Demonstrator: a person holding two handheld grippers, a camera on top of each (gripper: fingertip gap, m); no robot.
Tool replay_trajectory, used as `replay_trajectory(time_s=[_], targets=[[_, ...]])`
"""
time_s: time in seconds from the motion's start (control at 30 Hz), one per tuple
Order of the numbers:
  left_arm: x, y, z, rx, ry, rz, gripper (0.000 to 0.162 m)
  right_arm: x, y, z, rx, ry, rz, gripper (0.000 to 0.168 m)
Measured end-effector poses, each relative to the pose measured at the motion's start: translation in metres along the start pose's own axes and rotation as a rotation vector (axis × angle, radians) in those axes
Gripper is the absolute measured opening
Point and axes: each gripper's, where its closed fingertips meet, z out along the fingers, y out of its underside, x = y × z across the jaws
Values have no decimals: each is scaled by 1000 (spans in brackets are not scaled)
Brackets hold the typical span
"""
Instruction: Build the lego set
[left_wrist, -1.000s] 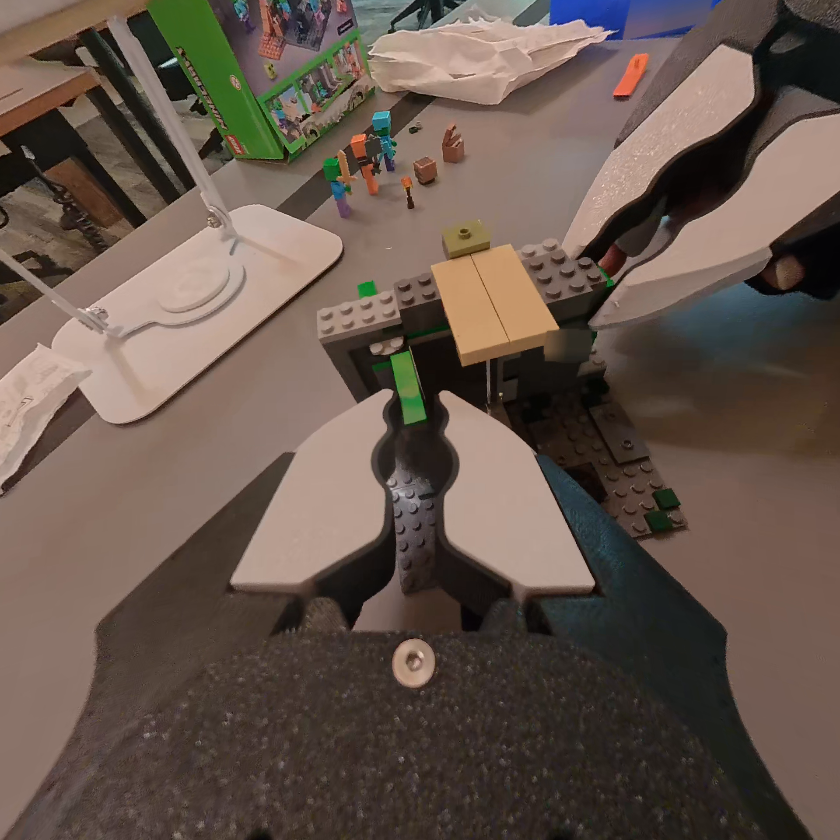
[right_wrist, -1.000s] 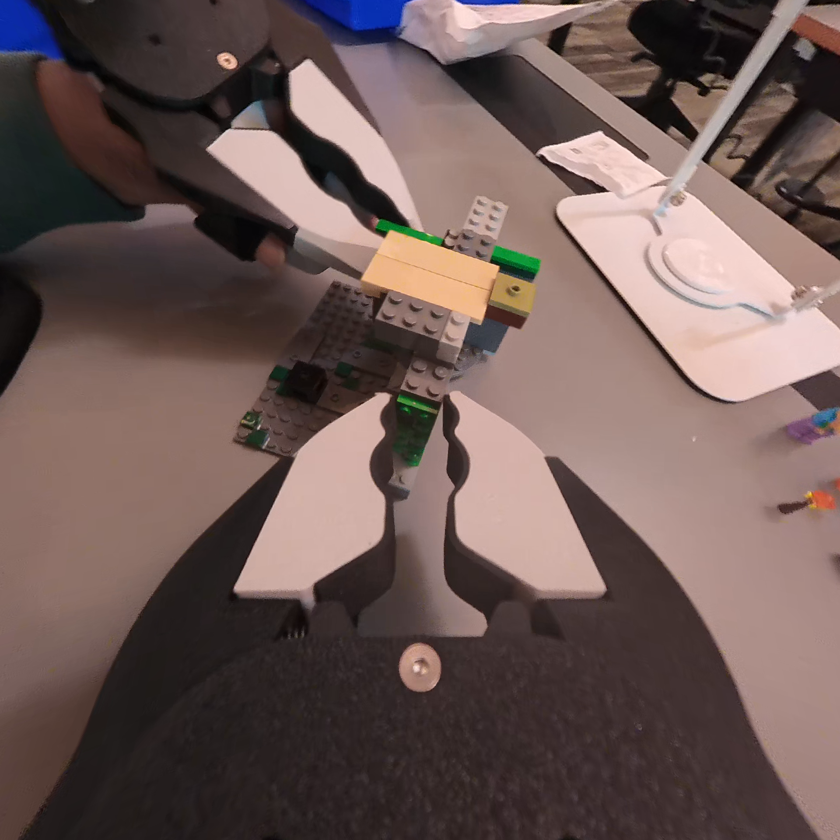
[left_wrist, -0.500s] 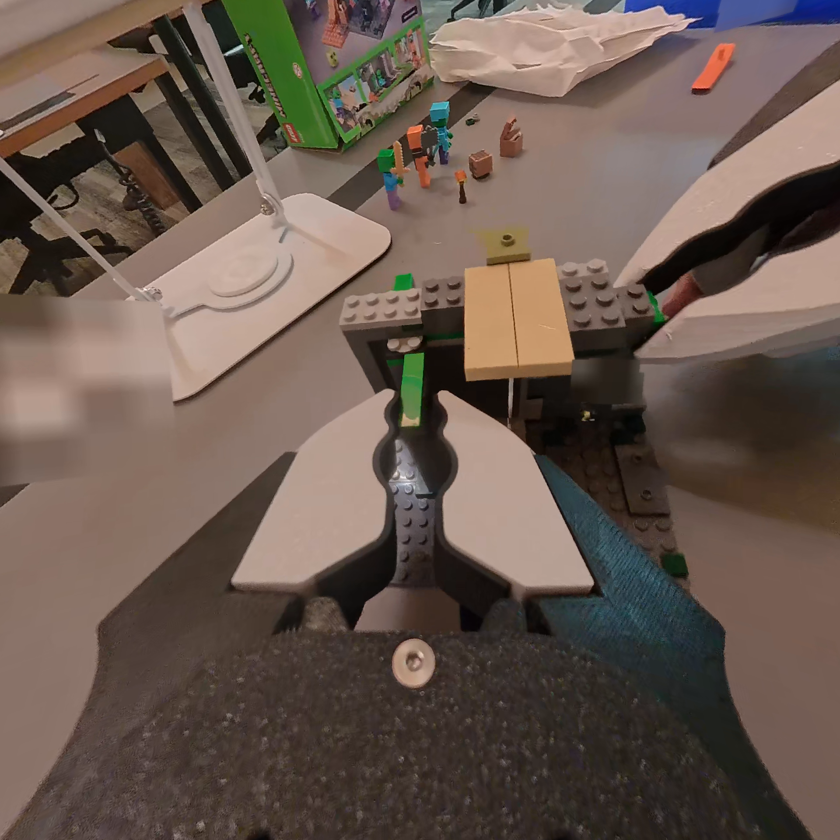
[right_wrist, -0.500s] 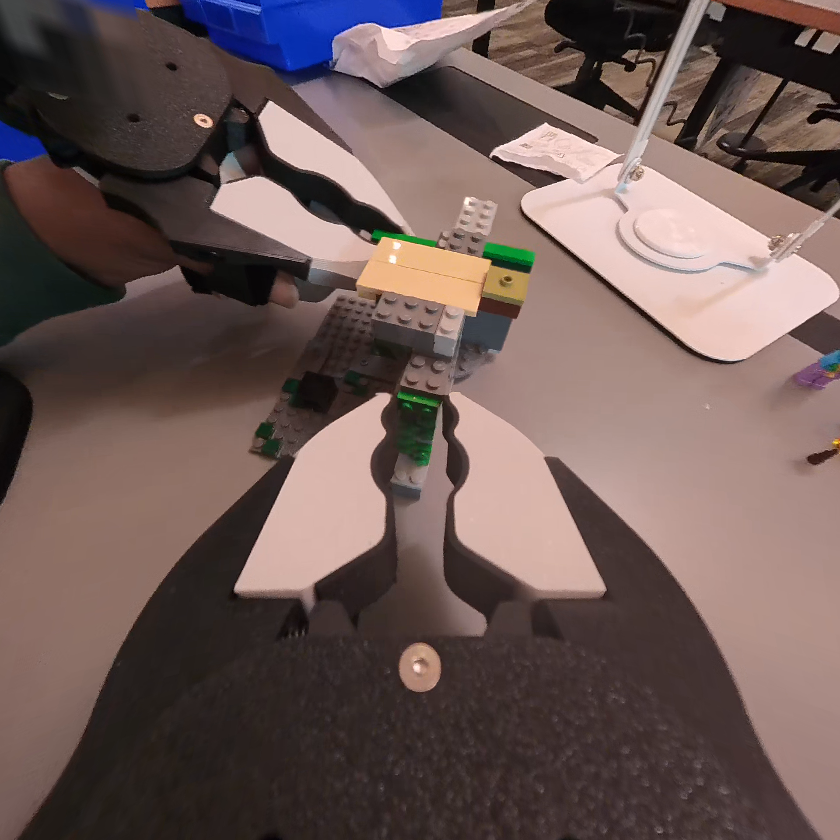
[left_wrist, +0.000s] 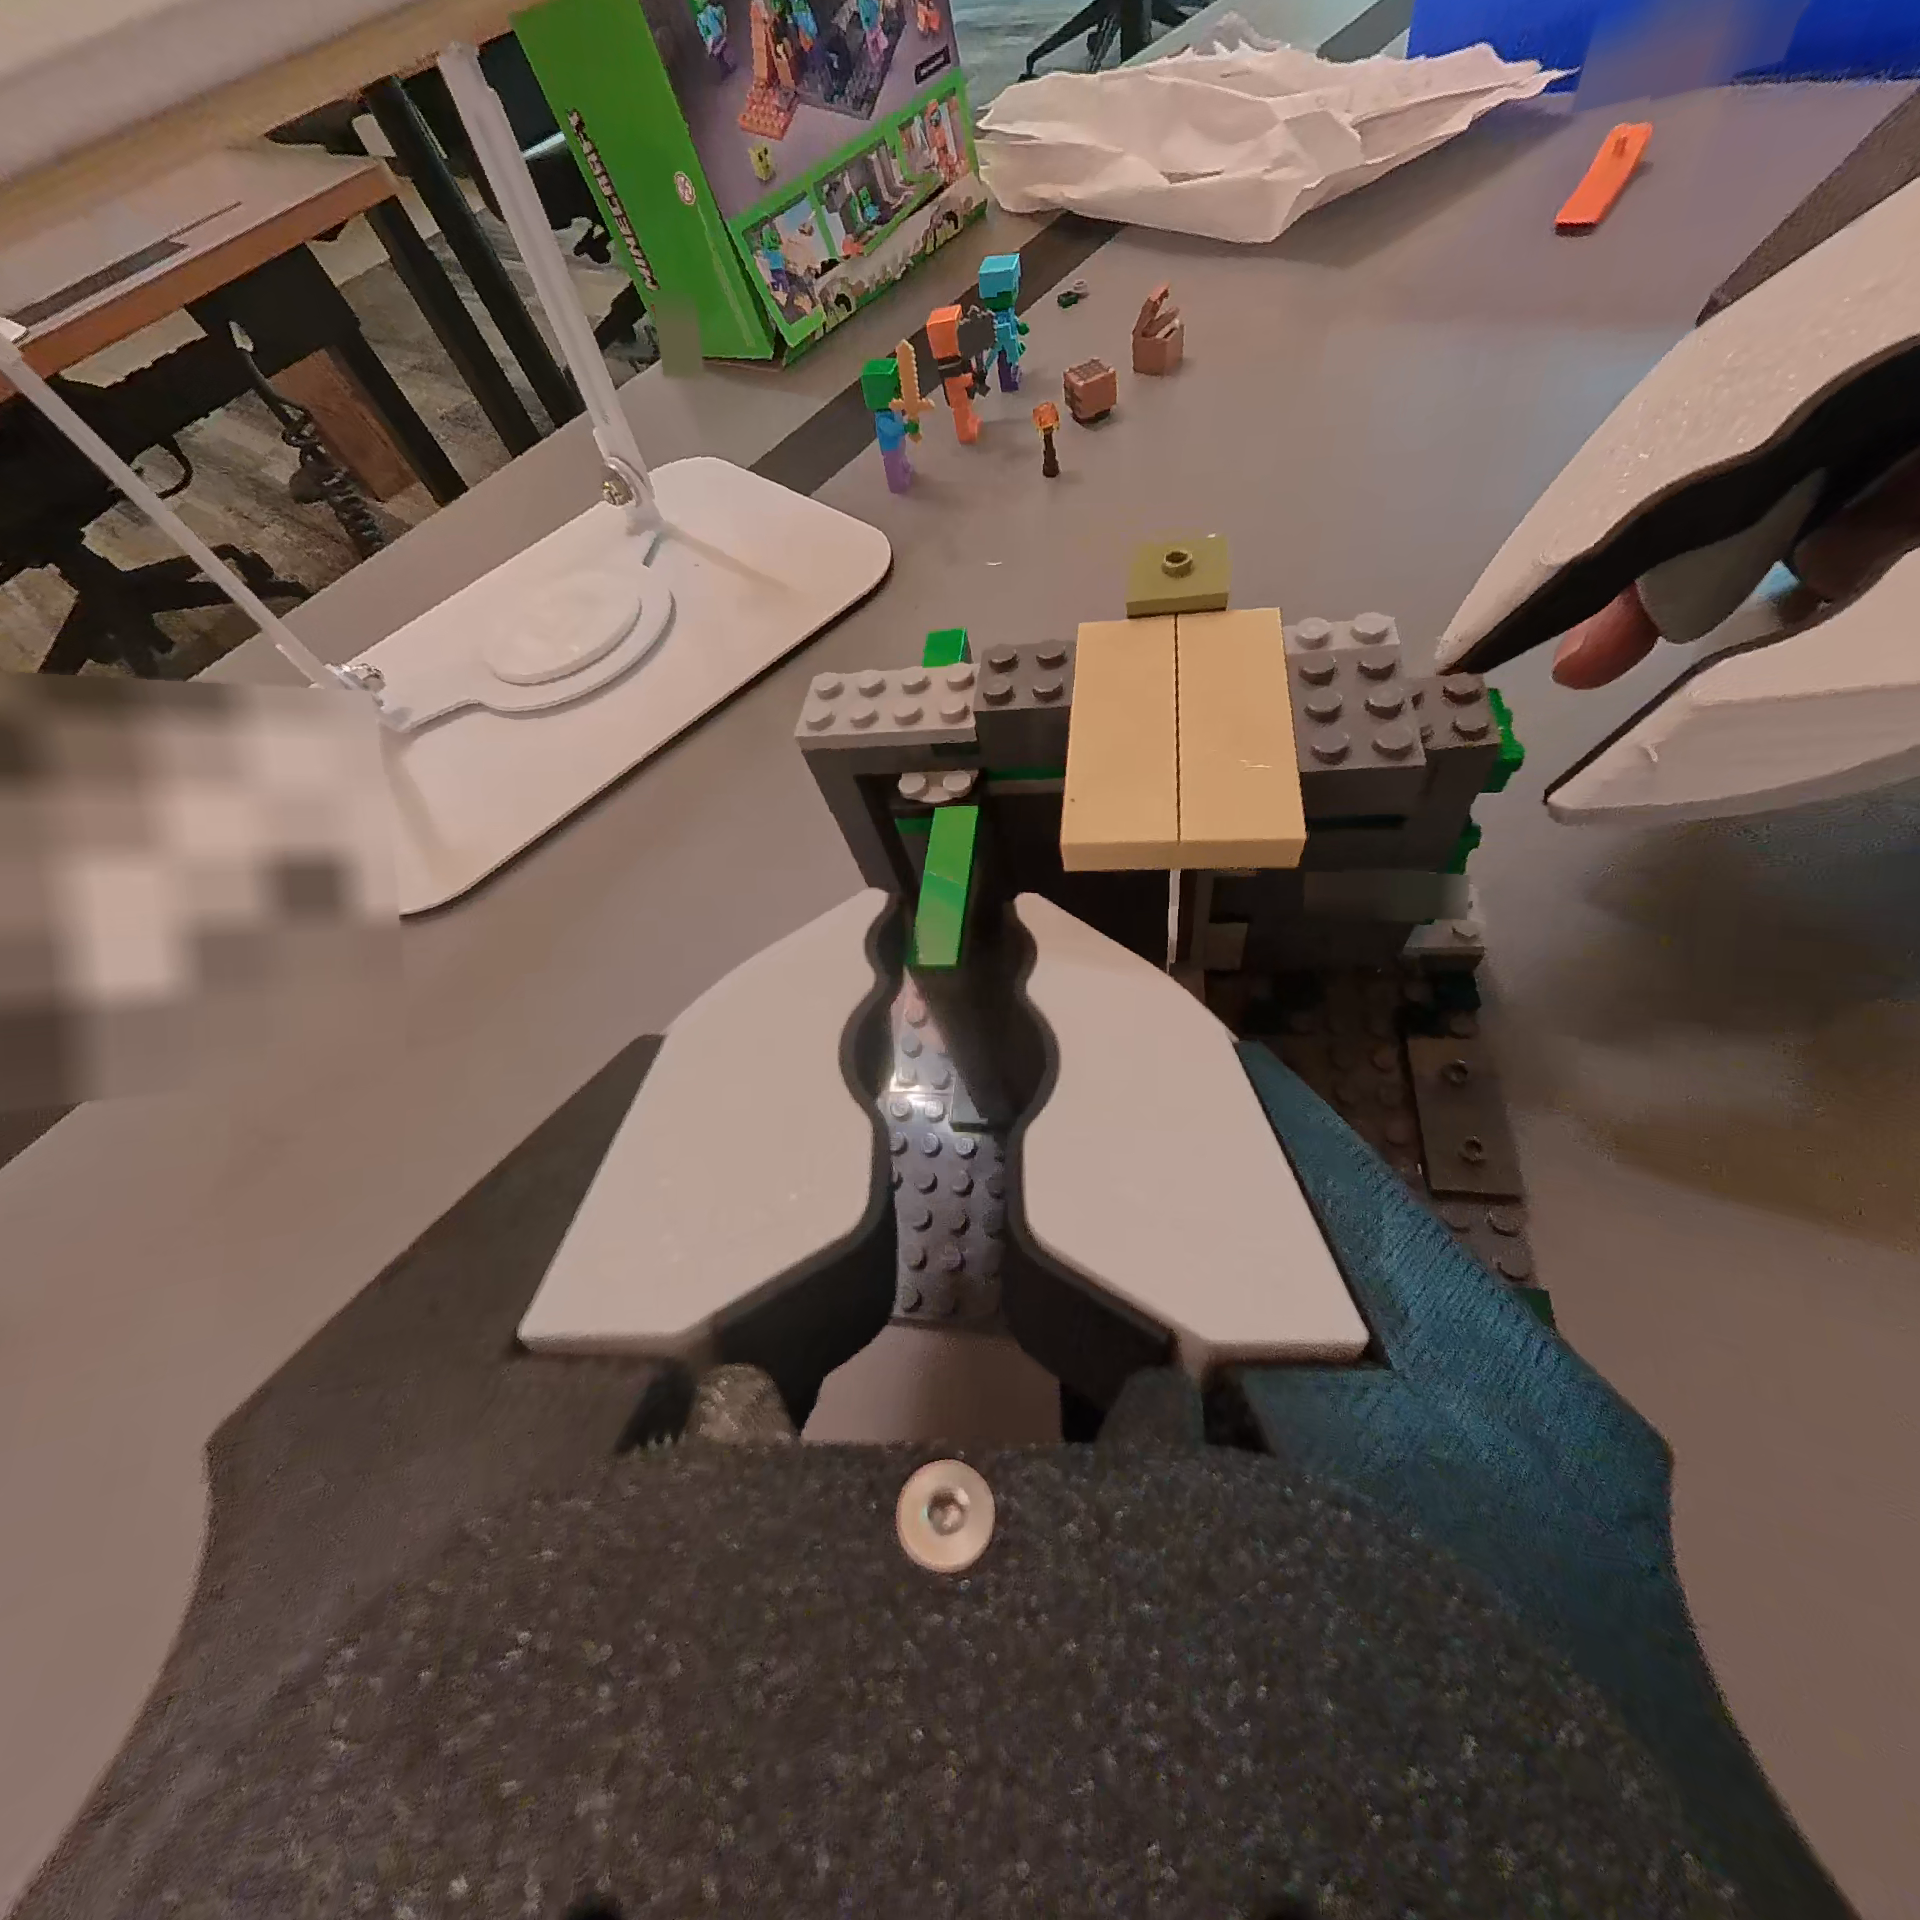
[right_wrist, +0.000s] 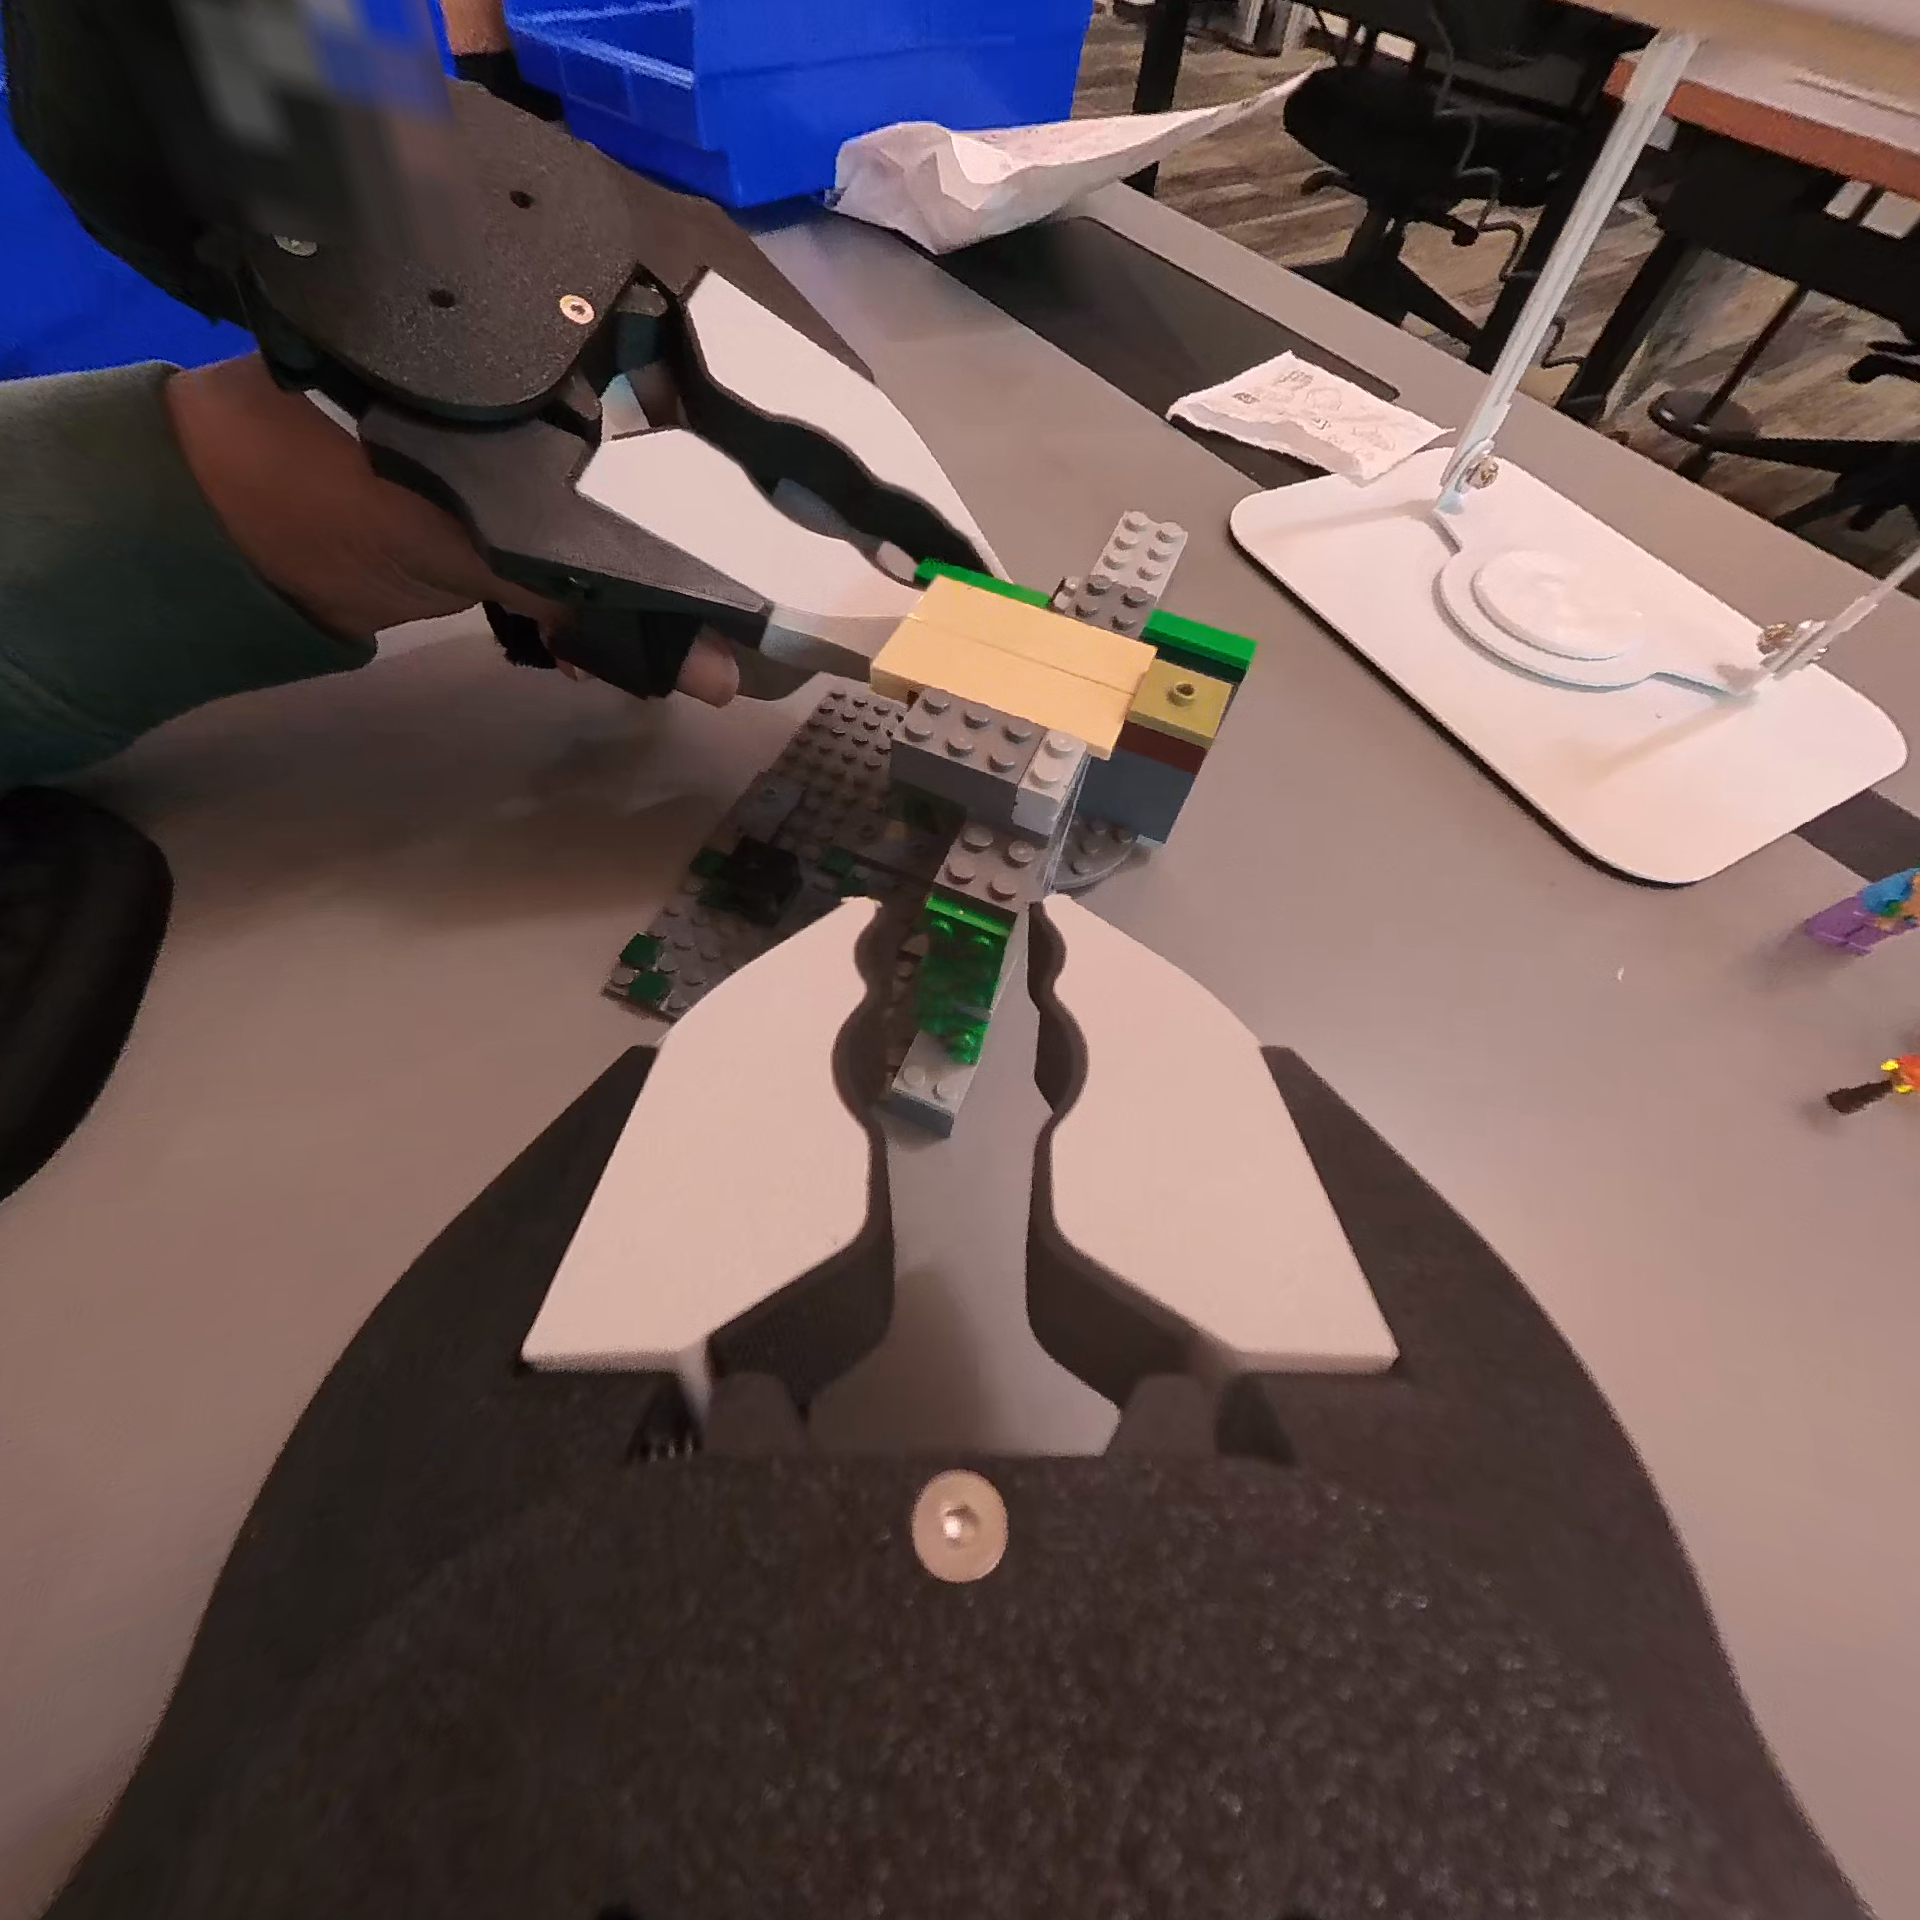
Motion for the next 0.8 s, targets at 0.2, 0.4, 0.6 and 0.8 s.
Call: replay_trajectory(time_s=[0.2,0.4,0.6,0.8], targets=[[-3,-2,-17,19,0,-13,22,6,-16,-15,69,-93,9,27],[-1,-7,-31,53,-23,-17,18,31,-42,-26,166,-186,-54,24],[-4,2,-30,33,-40,-38,20,36,-42,-19,150,-228,-4,25],[-8,10,-27,30,-28,-81,26,22,-17,-3,30,-158,-56,36]])
